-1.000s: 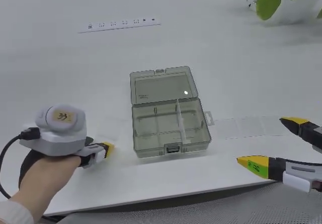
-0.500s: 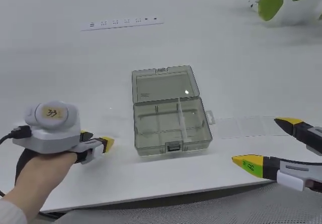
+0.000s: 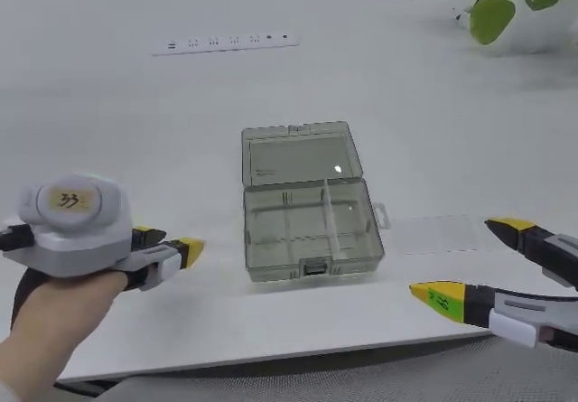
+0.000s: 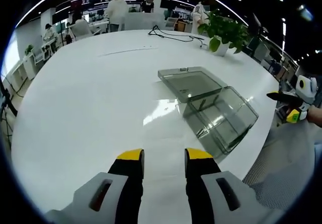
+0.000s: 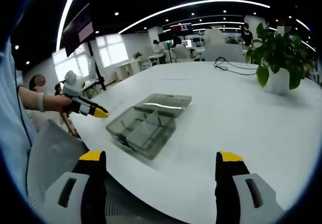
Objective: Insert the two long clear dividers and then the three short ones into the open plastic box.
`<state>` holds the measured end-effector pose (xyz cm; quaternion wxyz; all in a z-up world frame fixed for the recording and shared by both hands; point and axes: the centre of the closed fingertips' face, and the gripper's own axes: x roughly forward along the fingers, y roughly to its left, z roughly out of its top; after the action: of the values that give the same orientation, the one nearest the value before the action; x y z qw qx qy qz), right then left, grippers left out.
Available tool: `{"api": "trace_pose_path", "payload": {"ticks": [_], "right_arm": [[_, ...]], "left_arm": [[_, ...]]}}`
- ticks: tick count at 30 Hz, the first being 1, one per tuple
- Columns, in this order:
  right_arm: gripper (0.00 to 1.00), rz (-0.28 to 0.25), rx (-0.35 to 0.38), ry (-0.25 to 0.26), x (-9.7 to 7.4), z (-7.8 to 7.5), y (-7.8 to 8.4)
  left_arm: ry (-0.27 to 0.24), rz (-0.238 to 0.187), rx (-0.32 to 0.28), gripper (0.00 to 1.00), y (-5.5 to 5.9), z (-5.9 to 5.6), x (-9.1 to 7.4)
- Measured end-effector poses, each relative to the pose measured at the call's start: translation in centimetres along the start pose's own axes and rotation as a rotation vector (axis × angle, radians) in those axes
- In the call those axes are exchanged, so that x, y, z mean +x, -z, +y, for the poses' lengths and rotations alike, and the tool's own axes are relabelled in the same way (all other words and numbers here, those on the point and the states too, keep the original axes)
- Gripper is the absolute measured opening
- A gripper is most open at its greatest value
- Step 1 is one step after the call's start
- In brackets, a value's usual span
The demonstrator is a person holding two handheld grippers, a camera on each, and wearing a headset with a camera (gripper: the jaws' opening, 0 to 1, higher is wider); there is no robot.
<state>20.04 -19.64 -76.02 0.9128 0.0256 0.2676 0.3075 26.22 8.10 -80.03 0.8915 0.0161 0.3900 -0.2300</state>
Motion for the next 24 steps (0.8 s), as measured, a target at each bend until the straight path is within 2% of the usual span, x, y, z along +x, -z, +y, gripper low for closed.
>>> {"api": "trace_pose_path", "payload": {"ticks": [8, 11, 14, 17, 20, 22, 24], "right_arm": [[0.90, -0.011, -0.013, -0.014, 0.6, 0.4, -1.4], [0.89, -0.023, -0.009, -0.024, 1.0, 0.6, -2.1], [0.89, -0.026, -0.011, -0.030, 1.4, 0.8, -2.4], [0.88, -0.036, -0.010, -0.037, 1.7, 1.1, -2.9], [0.87, -0.066, 0.025, -0.057, 2.1, 1.7, -4.0], [0.86, -0.076, 0.039, -0.067, 2.4, 2.0, -4.4], [0.86, -0.087, 0.043, -0.077, 2.9, 2.4, -4.9]], "left_arm": [[0.050, -0.064, 0.025, 0.30, -2.7, -1.9, -0.6], [0.075, -0.092, 0.040, 0.30, -3.8, -3.1, -0.7], [0.097, -0.108, 0.050, 0.30, -4.5, -4.2, -0.6], [0.114, -0.115, 0.063, 0.30, -4.7, -5.3, -0.3], [0.148, -0.120, 0.077, 0.30, -4.7, -6.9, 0.1], [0.157, -0.122, 0.075, 0.30, -4.7, -7.6, 0.3], [0.181, -0.126, 0.072, 0.30, -4.7, -8.8, 0.6]]}}
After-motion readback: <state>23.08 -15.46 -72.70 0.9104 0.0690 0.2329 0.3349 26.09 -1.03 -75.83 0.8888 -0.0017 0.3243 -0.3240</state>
